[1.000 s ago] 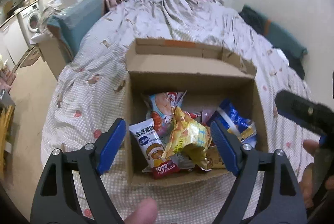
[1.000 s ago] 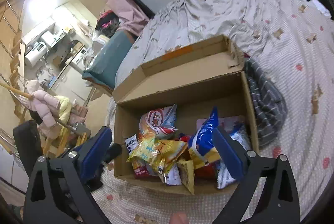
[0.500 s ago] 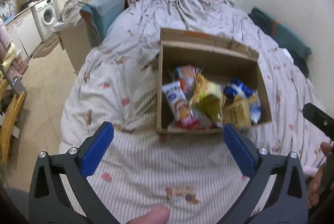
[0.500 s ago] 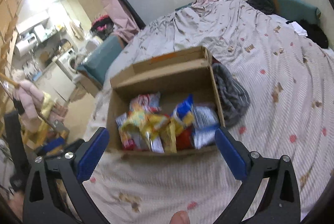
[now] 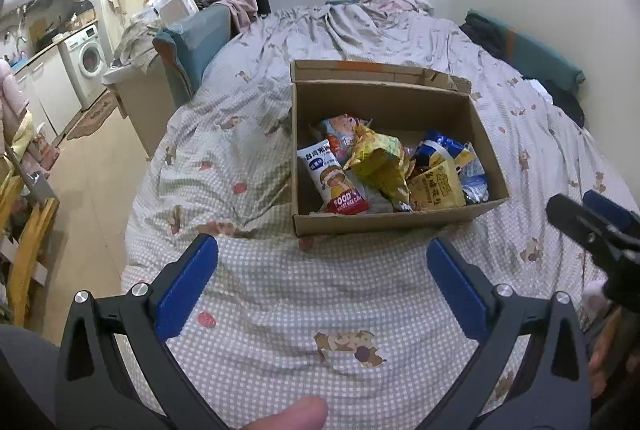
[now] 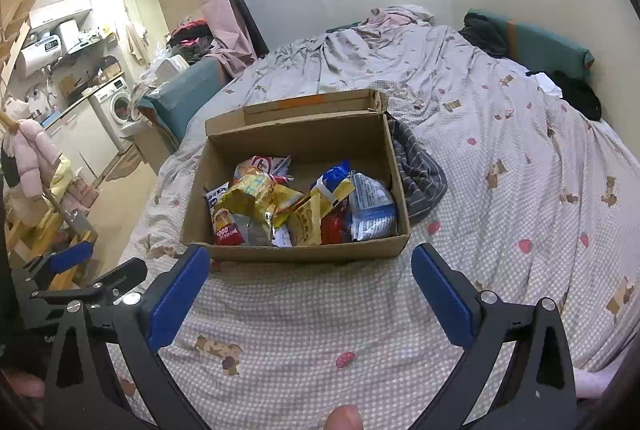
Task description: Organize snacks
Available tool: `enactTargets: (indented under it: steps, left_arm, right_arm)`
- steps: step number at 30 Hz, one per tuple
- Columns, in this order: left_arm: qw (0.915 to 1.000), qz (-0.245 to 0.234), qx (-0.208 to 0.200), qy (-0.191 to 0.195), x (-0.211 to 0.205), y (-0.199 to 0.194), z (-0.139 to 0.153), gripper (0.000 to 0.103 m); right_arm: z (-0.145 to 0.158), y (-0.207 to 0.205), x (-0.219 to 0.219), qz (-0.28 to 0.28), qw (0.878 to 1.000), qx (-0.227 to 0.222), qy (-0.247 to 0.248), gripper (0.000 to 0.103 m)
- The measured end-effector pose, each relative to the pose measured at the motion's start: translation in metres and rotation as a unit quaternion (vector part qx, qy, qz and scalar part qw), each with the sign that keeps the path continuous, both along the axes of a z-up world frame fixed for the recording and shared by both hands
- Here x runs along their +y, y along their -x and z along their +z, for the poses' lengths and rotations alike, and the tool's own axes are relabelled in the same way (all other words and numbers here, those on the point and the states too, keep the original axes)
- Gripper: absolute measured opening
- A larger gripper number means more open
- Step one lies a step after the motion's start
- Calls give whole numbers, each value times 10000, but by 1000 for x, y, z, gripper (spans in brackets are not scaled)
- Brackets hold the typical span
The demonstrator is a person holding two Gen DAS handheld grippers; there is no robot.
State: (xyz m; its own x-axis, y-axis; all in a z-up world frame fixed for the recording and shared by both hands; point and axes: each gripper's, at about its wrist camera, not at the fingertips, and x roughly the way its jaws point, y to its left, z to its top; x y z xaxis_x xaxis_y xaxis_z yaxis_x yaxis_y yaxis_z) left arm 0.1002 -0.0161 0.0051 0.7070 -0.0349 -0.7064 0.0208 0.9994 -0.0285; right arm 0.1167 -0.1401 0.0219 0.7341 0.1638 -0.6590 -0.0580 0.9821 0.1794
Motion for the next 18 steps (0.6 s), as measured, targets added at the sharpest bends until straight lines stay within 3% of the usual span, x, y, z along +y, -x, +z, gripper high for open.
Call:
enactTargets:
  steps: [10, 18]
  left_arm:
    - [9999, 162, 42, 39, 6, -7, -8, 103]
    - [9999, 67, -94, 46, 1, -4, -1, 103]
  right_arm:
    - [-13, -7, 9, -167, 9990, 67, 400, 103]
    - [-19, -12, 9, -160, 9990, 197, 359, 103]
